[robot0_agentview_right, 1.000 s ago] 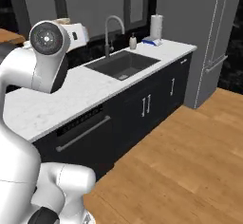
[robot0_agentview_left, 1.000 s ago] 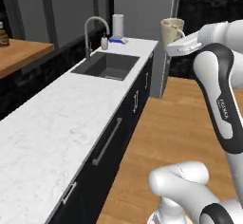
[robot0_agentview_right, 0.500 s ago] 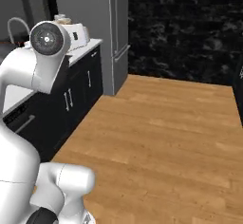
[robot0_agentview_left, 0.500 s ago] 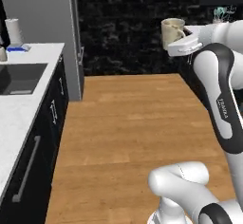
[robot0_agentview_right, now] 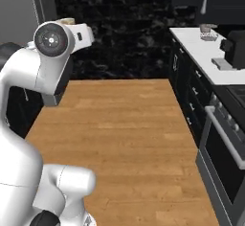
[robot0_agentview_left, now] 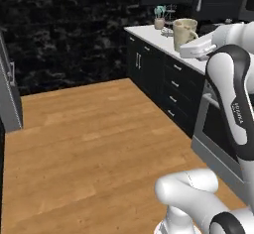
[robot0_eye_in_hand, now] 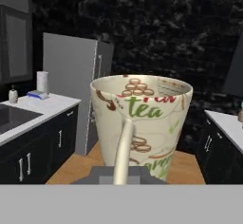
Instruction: Gather all objects into one cabinet and sort the glasses and bowls to opposite sides.
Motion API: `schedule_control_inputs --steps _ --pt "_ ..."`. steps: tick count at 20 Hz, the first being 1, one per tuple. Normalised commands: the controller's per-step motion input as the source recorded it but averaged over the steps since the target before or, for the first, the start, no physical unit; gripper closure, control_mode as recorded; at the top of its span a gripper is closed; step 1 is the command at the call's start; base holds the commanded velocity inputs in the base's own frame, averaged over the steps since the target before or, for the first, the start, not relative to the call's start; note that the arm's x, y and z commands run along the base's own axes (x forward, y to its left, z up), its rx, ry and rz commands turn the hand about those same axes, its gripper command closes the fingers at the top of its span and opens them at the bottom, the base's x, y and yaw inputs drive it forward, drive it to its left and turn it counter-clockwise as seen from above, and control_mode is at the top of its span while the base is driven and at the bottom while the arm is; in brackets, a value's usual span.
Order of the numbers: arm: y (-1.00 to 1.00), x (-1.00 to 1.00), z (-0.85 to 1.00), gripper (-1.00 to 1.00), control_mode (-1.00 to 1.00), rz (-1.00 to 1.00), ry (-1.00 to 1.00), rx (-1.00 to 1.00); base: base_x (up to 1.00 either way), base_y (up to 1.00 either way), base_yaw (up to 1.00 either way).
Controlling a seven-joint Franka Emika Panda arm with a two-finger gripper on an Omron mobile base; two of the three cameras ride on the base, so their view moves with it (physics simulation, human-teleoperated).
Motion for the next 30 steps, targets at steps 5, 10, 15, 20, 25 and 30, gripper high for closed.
schedule_control_inputs --steps 5,10,15,20,25,30 --pt "0.0 0.0 0.0 1.0 1.0 0.0 0.0 0.0 1.0 0.11 -0.37" --pt "0.0 0.0 0.0 1.0 1.0 0.0 0.0 0.0 0.99 0.32 -0.29" --pt "0.0 0.0 0.0 1.0 1.0 0.0 0.0 0.0 0.87 0.51 -0.22" --pt "0.0 0.0 0.0 1.0 1.0 0.0 0.0 0.0 0.8 0.29 -0.06" --pt "0.0 0.0 0.0 1.0 1.0 0.0 0.0 0.0 0.54 0.45 -0.02" --pt "0.0 0.0 0.0 1.0 1.0 0.0 0.0 0.0 0.52 0.21 0.0"
